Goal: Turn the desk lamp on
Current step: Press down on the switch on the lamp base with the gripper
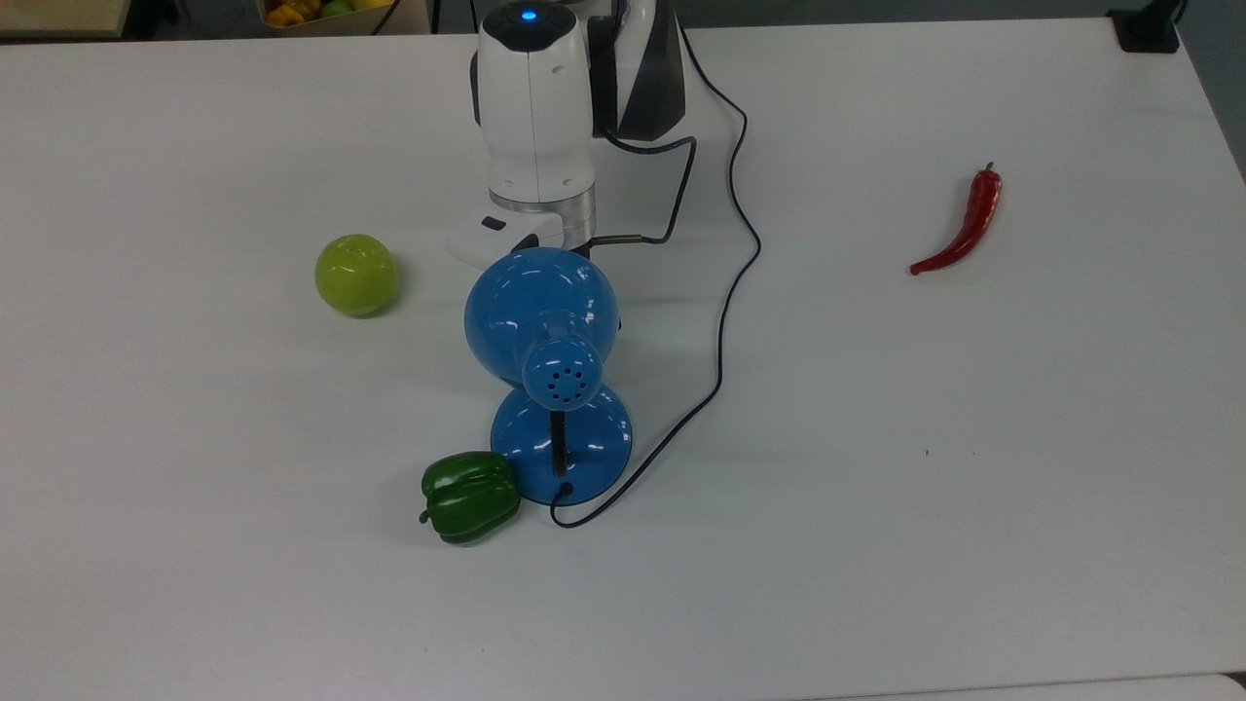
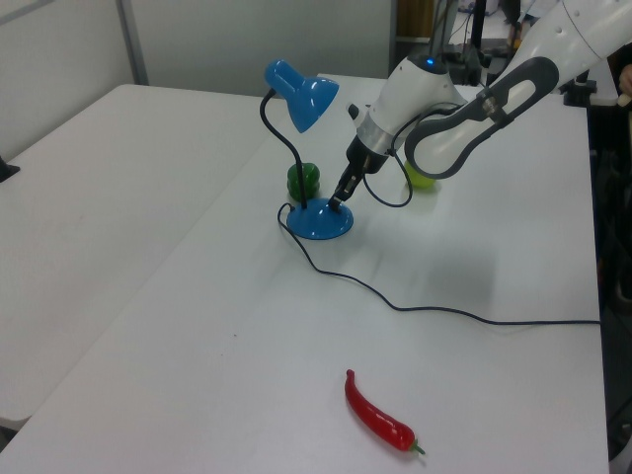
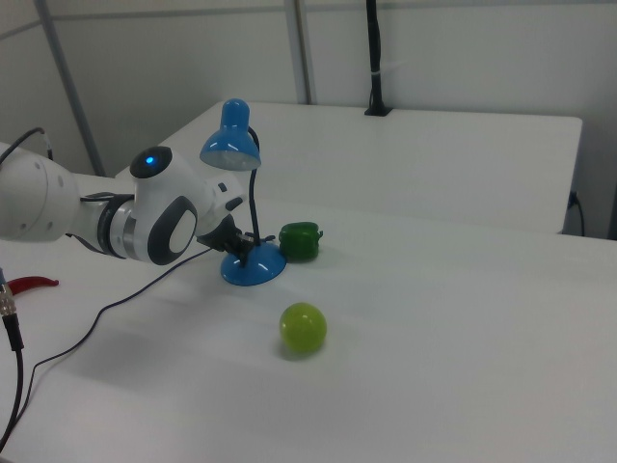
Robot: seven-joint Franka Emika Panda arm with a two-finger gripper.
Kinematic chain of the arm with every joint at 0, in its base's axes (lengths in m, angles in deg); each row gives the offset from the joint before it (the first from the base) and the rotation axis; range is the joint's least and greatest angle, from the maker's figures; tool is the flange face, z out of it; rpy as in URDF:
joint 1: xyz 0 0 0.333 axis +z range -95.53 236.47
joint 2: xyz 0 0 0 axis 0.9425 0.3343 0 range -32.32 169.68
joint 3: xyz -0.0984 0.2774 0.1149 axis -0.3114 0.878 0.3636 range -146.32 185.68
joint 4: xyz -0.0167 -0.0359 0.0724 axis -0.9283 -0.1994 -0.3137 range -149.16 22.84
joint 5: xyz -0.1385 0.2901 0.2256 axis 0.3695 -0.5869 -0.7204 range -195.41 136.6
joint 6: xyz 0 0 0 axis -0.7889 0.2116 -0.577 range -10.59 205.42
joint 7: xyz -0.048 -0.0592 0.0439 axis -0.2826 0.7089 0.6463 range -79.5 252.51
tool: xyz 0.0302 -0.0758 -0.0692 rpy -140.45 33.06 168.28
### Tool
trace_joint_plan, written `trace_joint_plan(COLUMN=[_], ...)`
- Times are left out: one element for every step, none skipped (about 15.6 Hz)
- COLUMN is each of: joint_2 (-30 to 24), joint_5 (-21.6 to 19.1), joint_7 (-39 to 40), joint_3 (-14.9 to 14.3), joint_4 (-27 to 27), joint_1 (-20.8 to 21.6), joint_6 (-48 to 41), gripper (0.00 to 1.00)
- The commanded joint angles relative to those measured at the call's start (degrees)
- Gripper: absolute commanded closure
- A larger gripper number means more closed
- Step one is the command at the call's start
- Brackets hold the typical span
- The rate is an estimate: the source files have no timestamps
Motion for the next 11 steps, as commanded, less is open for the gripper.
trace_joint_plan(joint_2=[0.76, 0.76, 0.84, 1.11, 1.28, 1.37, 1.46, 1.46, 1.55, 1.72, 1.72], joint_5=[-0.17, -0.17, -0.17, -0.17, -0.17, -0.17, -0.17, -0.17, -0.17, -0.17, -0.17], joint_7=[0.56, 0.56, 0.56, 0.56, 0.56, 0.56, 0.56, 0.56, 0.56, 0.56, 0.56], joint_3=[-0.44, -0.44, -0.44, -0.44, -0.44, -0.44, -0.53, -0.45, -0.44, -0.44, -0.44], joint_4=[-0.47, -0.56, -0.56, -0.56, -0.56, -0.56, -0.56, -0.56, -0.56, -0.56, -0.56], joint_1=[0.61, 0.61, 0.61, 0.61, 0.61, 0.61, 0.61, 0.61, 0.61, 0.61, 0.61], joint_6=[1.99, 1.99, 1.99, 1.99, 1.99, 2.08, 2.08, 1.99, 1.99, 1.99, 2.08], gripper=[1.00, 1.00, 1.00, 1.00, 1.00, 1.00, 1.00, 1.00, 1.00, 1.00, 1.00])
